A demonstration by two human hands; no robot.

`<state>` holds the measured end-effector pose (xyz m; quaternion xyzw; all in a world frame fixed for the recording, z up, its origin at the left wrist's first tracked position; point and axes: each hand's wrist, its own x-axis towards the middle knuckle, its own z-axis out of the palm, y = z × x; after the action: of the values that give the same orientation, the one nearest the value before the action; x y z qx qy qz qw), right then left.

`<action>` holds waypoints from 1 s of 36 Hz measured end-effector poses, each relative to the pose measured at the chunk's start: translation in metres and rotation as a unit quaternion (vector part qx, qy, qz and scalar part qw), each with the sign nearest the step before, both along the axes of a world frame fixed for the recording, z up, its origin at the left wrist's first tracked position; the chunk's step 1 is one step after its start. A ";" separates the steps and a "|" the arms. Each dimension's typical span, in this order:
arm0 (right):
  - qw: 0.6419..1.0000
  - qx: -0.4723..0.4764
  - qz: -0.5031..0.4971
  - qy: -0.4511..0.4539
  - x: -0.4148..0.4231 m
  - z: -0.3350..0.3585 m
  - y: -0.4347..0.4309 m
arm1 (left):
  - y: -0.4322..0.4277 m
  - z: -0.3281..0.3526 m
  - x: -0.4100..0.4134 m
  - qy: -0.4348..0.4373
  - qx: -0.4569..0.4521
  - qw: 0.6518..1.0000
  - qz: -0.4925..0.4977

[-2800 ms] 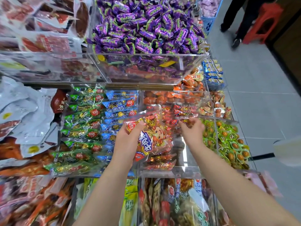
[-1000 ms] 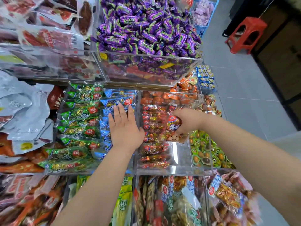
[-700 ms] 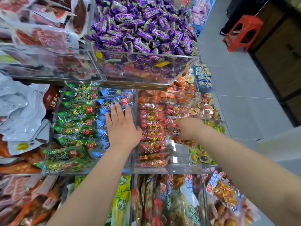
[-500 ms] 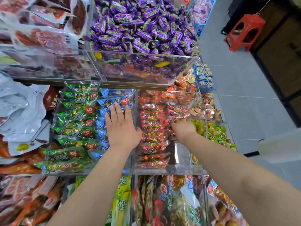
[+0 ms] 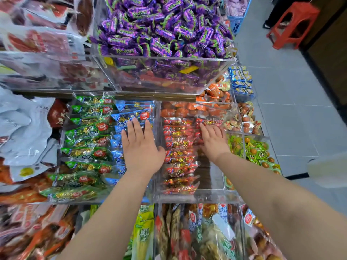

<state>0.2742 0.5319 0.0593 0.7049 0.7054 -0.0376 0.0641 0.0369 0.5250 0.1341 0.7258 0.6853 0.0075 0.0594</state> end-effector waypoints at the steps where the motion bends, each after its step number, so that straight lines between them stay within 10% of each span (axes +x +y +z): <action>1: 1.000 0.005 -0.010 0.000 0.000 -0.002 0.002 | 0.000 0.000 0.000 0.001 -0.001 1.000 0.001; 26: 0.992 -0.094 -0.052 -0.065 -0.005 0.005 0.009 | 0.000 -0.003 0.000 0.005 0.004 1.000 -0.002; 36: 0.943 -0.038 -0.130 0.305 -0.006 0.044 -0.061 | -0.001 -0.001 -0.001 -0.005 -0.002 1.000 -0.001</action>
<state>0.2684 0.4713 0.1030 0.7421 0.5916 -0.2857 -0.1330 0.0360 0.5237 0.1329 0.7266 0.6839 0.0097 0.0646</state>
